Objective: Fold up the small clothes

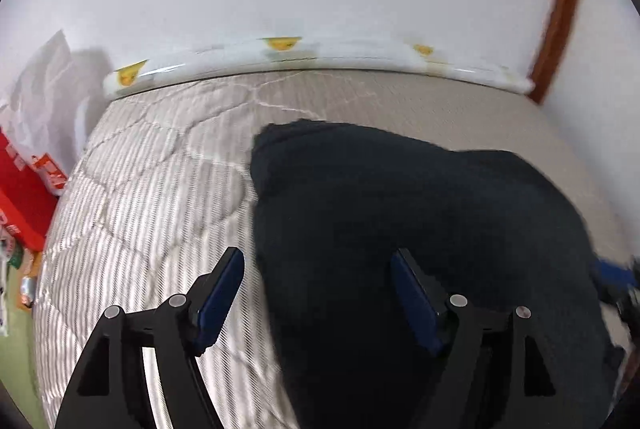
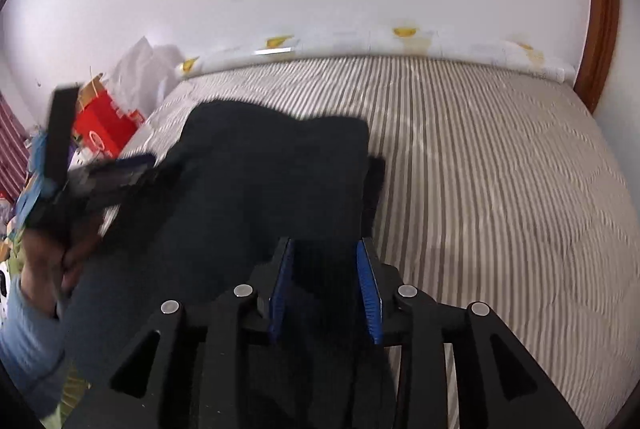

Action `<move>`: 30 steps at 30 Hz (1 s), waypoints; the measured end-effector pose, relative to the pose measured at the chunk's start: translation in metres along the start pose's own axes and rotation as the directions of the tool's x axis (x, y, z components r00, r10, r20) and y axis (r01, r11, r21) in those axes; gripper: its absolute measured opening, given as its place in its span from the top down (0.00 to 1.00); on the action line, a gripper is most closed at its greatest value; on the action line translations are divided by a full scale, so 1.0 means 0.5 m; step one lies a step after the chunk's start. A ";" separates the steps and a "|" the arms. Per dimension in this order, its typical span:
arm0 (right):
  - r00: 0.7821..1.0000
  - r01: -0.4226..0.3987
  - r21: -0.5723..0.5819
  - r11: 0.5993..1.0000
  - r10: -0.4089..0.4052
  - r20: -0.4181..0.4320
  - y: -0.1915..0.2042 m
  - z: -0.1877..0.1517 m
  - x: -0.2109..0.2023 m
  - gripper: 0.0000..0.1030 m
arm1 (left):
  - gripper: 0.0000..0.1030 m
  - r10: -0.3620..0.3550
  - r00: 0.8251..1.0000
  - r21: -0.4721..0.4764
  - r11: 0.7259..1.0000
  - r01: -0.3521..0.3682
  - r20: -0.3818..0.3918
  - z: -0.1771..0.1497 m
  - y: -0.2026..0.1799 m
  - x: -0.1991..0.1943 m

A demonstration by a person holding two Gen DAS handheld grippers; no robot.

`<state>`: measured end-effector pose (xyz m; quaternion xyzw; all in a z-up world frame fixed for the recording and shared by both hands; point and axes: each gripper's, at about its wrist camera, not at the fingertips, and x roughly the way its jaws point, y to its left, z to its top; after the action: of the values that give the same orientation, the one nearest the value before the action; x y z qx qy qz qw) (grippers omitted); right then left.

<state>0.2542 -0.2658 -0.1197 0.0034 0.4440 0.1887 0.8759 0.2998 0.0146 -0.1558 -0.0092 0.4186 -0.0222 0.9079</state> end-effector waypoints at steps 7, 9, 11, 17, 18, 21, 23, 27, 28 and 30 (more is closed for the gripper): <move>0.999 0.038 0.068 0.997 -0.036 -0.021 -0.032 -0.061 -0.014 0.67 | 0.31 -0.042 0.998 -0.075 0.996 0.039 -0.041 0.022 0.040 0.030; 0.998 0.067 0.084 0.994 -0.066 -0.008 -0.040 -0.064 -0.035 0.67 | 0.31 -0.078 0.996 -0.063 0.995 0.075 -0.045 0.014 0.031 0.022; 0.996 0.085 0.097 0.992 -0.086 0.005 -0.043 -0.067 -0.054 0.67 | 0.31 -0.111 0.993 -0.053 0.993 0.108 -0.044 0.002 0.019 0.010; 0.997 0.075 0.123 0.990 -0.078 0.022 -0.014 -0.089 -0.096 0.67 | 0.31 -0.144 0.989 0.010 0.989 0.144 -0.026 -0.038 -0.010 -0.048; 0.997 0.073 0.123 0.990 -0.076 0.023 -0.005 -0.092 -0.100 0.67 | 0.31 -0.157 0.987 0.014 0.987 0.158 -0.028 -0.045 -0.009 -0.058; 0.997 0.072 0.123 0.990 -0.076 0.029 0.020 -0.098 -0.108 0.67 | 0.31 -0.194 0.980 0.037 0.980 0.196 -0.040 -0.078 -0.019 -0.090; 0.996 0.074 0.119 0.990 -0.078 0.030 0.037 -0.104 -0.109 0.67 | 0.31 -0.180 0.983 0.054 0.982 0.181 -0.025 -0.101 -0.026 -0.114; 0.993 0.115 0.088 0.989 -0.117 0.018 0.065 -0.118 -0.092 0.67 | 0.31 -0.178 0.984 0.052 0.983 0.178 -0.005 -0.143 -0.030 -0.159; 0.990 0.137 0.085 0.987 -0.138 0.004 0.069 -0.125 -0.084 0.67 | 0.31 -0.175 0.985 0.051 0.983 0.175 -0.002 -0.152 -0.033 -0.167; 0.986 0.169 0.073 0.983 -0.170 0.004 0.072 -0.137 -0.078 0.67 | 0.31 -0.162 0.987 0.052 0.986 0.161 0.003 -0.174 -0.040 -0.182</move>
<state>0.1680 -0.2566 -0.1245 -0.0018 0.4449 0.0974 0.8903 0.1740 -0.0008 -0.1422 -0.0198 0.4123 -0.1065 0.9046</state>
